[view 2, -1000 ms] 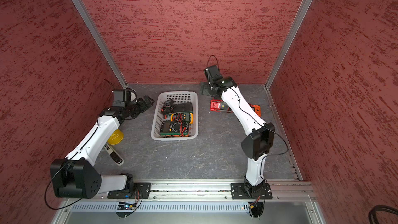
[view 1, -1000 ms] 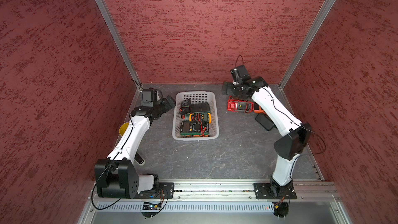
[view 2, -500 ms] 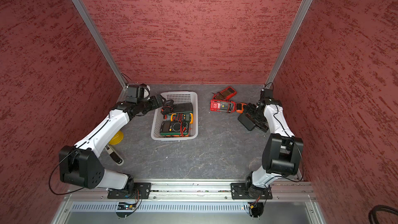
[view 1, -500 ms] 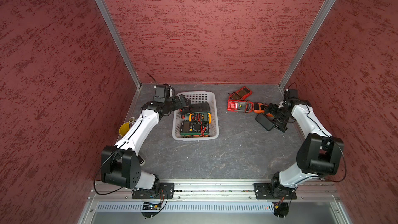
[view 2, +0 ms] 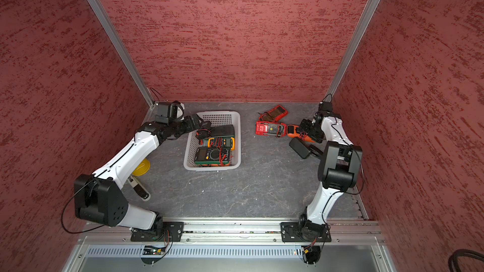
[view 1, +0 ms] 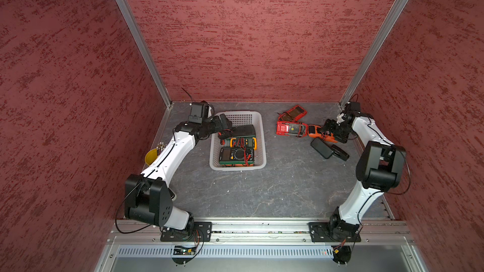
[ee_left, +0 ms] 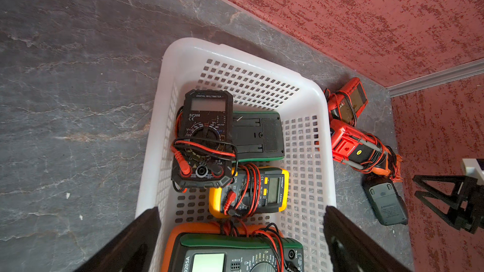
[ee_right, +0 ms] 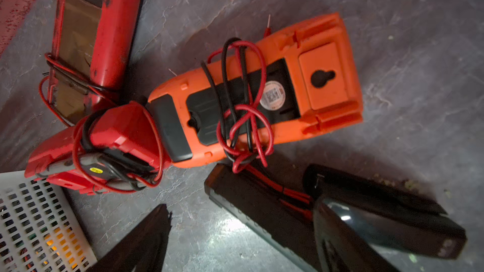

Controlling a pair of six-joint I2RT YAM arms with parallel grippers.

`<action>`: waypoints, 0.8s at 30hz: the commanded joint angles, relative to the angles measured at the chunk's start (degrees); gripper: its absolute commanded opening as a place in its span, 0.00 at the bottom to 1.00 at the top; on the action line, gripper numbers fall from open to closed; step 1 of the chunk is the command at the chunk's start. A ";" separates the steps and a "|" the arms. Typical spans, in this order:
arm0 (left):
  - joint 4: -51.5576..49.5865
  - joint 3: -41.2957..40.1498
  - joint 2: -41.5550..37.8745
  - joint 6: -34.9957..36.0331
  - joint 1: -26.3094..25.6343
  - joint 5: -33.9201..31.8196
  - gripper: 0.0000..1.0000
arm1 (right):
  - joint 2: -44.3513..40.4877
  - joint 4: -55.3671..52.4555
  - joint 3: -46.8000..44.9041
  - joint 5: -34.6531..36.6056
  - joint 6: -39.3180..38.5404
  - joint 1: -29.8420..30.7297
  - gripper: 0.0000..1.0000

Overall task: Put the multimeter into the basket
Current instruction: Adjust the multimeter at the center of the board.

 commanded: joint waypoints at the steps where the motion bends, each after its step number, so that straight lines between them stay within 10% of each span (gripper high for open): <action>1: -0.81 1.69 0.76 0.44 -0.38 -1.23 1.00 | 2.07 0.24 1.38 -0.28 -1.45 -0.20 0.87; 24: -1.17 1.33 0.95 0.49 -0.30 -2.21 1.00 | -2.79 7.48 -10.32 -12.63 3.82 0.87 0.73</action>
